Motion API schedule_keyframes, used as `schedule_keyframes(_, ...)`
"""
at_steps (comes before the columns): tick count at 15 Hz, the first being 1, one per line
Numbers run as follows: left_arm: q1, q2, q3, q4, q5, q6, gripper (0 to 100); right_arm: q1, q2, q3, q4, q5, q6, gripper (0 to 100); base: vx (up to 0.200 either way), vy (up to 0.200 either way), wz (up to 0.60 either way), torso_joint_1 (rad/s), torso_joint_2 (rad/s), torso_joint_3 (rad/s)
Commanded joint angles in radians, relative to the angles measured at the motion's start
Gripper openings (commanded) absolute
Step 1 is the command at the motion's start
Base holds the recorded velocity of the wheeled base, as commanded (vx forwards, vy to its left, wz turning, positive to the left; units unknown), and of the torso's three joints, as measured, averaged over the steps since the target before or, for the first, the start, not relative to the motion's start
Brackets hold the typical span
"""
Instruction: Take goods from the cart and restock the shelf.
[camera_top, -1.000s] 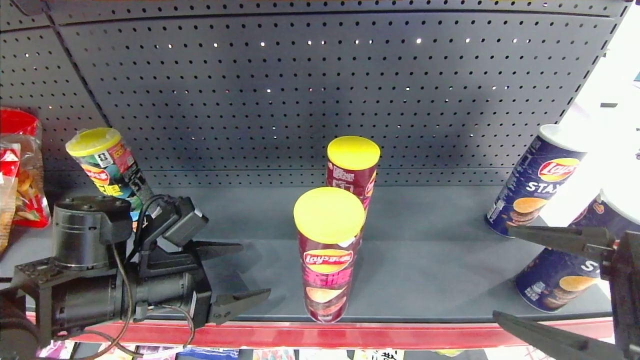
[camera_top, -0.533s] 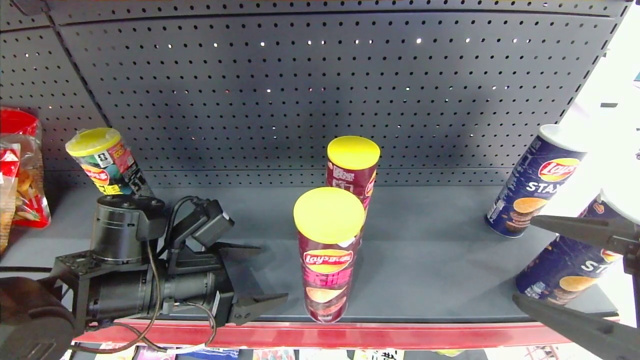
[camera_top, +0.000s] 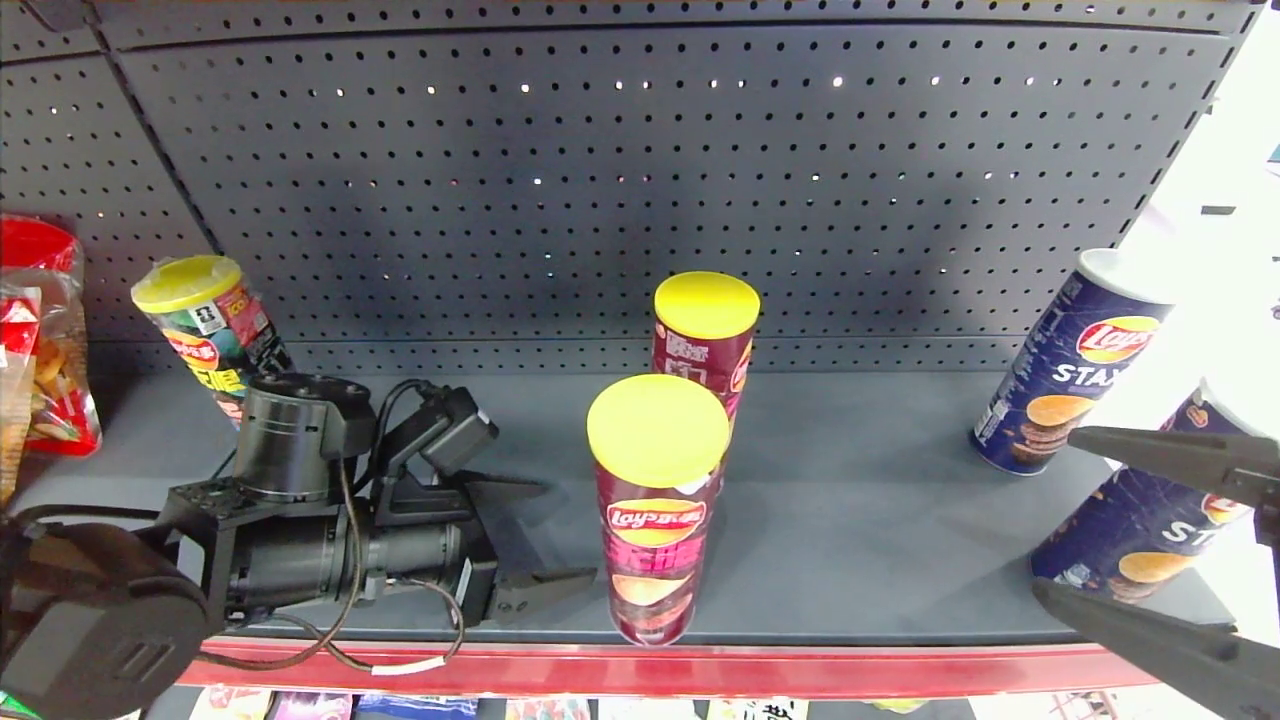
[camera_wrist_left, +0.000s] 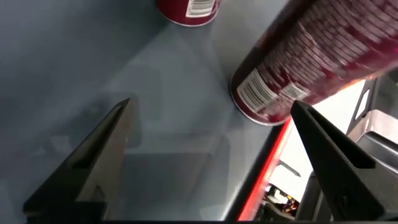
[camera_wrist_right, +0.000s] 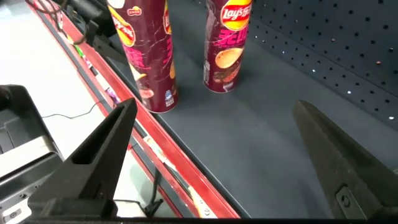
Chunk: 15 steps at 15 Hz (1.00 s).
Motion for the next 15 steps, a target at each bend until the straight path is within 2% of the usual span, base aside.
schedule_keyframes(1, -0.010, 0.023, -0.014, 0.000, 0.001, 0.002, 100, 0.000, 0.004, -0.002, 0.000, 0.001, 0.001, 100, 0.000, 0.000, 0.00, 0.000, 0.00, 0.000)
schedule_keyframes(8, -0.013, 0.062, -0.059, 0.000, 0.001, 0.002, 100, 0.000, 0.005, -0.008, 0.000, 0.001, 0.004, 100, 0.000, 0.000, 0.00, 0.000, 0.00, 0.000)
schedule_keyframes(15, -0.024, 0.062, -0.057, 0.000, 0.001, 0.004, 100, 0.000, 0.013, -0.011, 0.000, 0.002, 0.018, 100, 0.000, 0.000, 0.00, 0.000, 0.00, 0.000)
